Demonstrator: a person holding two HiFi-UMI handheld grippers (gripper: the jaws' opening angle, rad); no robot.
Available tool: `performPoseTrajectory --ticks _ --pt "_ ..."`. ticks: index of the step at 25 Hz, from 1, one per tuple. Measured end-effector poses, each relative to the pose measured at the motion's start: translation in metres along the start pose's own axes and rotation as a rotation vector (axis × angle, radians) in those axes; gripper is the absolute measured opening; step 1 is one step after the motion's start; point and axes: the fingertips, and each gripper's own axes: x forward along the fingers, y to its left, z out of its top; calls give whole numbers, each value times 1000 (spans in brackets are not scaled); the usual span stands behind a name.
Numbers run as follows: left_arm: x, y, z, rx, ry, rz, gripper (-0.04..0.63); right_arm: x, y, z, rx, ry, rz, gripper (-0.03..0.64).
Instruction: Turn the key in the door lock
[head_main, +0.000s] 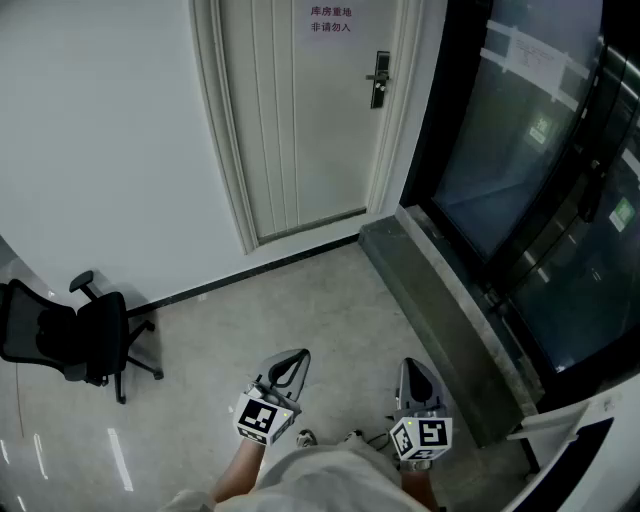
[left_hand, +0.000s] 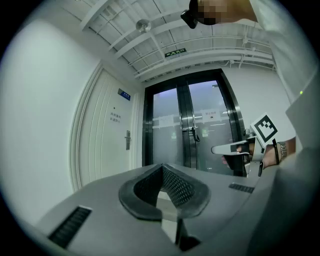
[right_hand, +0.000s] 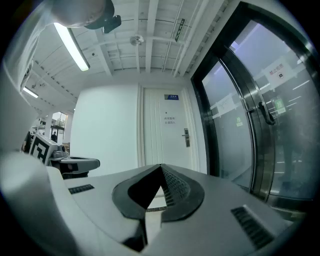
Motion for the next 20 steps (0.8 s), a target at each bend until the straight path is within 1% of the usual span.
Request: performPoseTrajectory --ticks 4,9,12,16,20 --pt "-10 -9 1 -36 -1 40 5 -6 1 6 22 -2 43 2" --pt "-16 -32 11 -18 9 47 6 -26 -5 1 54 23 57 3" --pt "-11 -45 12 -34 8 55 5 -36 -14 -2 41 43 83 2" --pt "0 -77 9 -38 28 7 5 -50 -28 -6 -4 69 104 2" --pt "11 -103 5 -96 35 -24 5 -61 -45 -13 3 80 144 3"
